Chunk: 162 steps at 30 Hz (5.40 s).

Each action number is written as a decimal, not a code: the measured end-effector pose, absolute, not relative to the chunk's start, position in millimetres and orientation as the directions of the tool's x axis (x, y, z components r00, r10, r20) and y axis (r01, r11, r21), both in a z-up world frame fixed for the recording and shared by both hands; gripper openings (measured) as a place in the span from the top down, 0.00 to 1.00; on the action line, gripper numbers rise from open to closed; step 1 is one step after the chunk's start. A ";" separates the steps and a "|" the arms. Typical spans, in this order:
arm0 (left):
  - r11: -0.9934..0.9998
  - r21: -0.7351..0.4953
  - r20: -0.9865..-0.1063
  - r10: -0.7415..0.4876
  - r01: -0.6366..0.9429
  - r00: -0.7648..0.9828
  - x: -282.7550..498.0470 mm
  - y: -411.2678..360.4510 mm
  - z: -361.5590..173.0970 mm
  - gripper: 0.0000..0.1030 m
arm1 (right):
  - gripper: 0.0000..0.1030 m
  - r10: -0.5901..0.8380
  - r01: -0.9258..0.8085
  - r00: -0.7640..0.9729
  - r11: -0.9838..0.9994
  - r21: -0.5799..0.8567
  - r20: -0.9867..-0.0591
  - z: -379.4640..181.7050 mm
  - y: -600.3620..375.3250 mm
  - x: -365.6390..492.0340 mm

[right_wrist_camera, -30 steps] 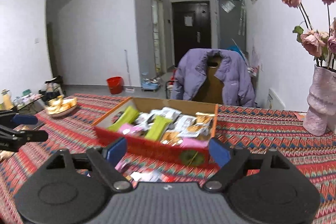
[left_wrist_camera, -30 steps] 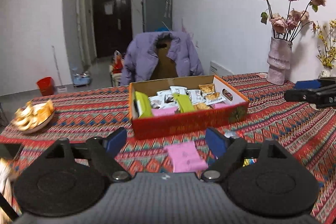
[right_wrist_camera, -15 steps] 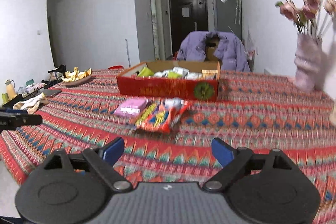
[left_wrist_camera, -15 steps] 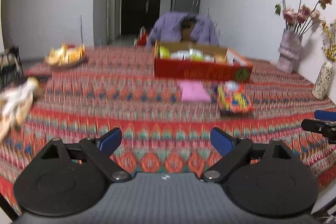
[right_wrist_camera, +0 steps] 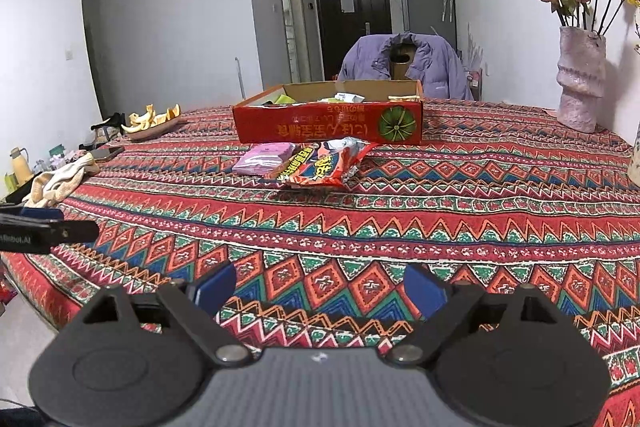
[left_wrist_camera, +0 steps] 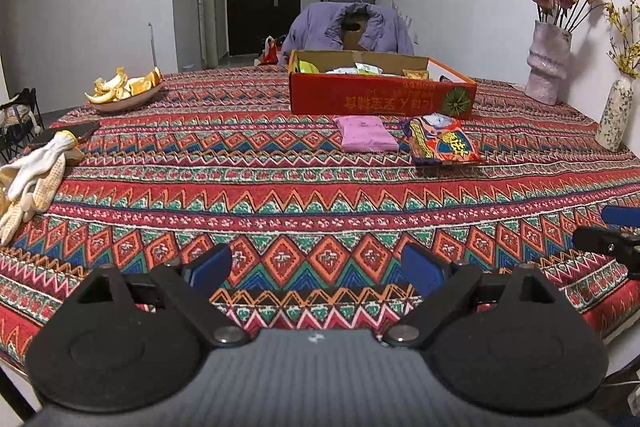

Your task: Organize snacks

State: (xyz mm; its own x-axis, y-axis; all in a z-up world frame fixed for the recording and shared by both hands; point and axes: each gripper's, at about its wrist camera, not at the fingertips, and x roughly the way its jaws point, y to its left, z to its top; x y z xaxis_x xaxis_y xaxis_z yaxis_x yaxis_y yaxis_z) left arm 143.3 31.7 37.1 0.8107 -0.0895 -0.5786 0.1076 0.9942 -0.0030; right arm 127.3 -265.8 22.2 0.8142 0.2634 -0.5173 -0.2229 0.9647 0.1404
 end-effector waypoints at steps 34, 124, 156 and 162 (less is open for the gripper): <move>0.977 -0.053 -0.663 -0.191 0.209 0.724 324.9 16.1 31.7 0.10 | 0.06 0.285 -0.179 0.758 0.956 0.232 -0.587 10.0 -220.7 372.2; 0.956 -0.164 -0.557 -0.294 0.244 0.777 507.3 -33.9 114.5 0.39 | 0.43 0.330 -0.234 0.825 0.939 0.253 -0.459 100.3 -254.9 465.3; 0.983 -0.109 -0.667 -0.182 0.147 0.722 627.9 -41.6 70.2 0.20 | 0.21 0.233 -0.117 0.748 0.968 0.222 -0.622 55.9 -241.8 582.9; 0.985 -0.082 -0.607 -0.172 0.154 0.776 578.4 -29.8 116.8 0.18 | 0.18 0.234 -0.137 0.794 0.968 0.210 -0.561 107.2 -254.3 542.5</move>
